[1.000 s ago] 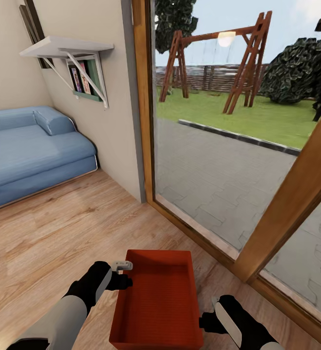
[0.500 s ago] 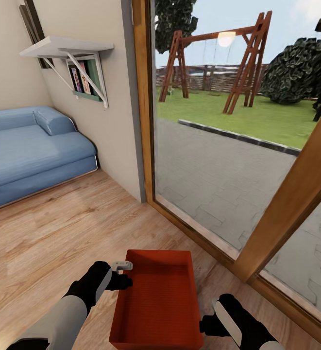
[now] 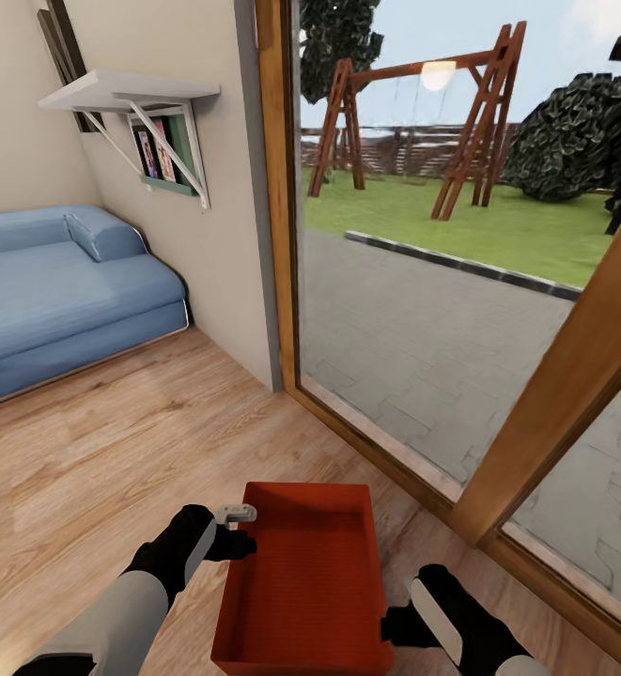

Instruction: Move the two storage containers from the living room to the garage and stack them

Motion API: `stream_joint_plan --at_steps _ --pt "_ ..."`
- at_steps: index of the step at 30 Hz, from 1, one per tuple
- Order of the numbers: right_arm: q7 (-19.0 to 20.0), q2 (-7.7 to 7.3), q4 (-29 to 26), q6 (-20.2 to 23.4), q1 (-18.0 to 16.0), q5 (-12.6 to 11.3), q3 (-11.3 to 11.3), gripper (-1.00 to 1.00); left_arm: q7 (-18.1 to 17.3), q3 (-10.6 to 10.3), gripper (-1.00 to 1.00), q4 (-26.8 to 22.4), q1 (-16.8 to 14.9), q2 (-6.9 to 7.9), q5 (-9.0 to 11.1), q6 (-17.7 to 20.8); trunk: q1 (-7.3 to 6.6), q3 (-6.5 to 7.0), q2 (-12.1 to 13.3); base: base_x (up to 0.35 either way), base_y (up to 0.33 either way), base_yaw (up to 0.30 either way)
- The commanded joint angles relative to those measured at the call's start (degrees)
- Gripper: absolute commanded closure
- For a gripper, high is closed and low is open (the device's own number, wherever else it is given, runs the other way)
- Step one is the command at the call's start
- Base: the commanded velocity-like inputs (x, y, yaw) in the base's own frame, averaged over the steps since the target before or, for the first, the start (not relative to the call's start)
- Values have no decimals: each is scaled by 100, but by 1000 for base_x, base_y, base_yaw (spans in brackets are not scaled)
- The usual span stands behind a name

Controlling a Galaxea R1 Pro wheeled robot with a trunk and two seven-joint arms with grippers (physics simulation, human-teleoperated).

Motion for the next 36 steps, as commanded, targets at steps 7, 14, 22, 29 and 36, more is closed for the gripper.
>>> stream_joint_plan --at_steps 7,14,22,29,36 --pt "-51 61 -536 408 -11 -54 36 -100 -29 28 -100 -9 1 -4 -25 32 -1 -5 -2 0 0 0" --pt "-54 66 -628 540 -338 -53 36 -100 -29 28 -100 -9 1 -4 -27 29 -1 -5 -2 0 0 0" --pt "-51 59 -627 574 -435 -53 36 -100 -29 32 -100 -9 1 -4 -26 30 -1 -5 -2 0 0 0" --pt "-51 58 -624 576 -441 -63 39 -100 -29 36 -100 -9 1 -4 -25 30 -1 -5 -2 0 0 0" --pt "-47 58 -624 576 -442 -70 40 -100 -29 43 -100 -9 1 -4 -23 30 21 -23 -42 0 0 0"
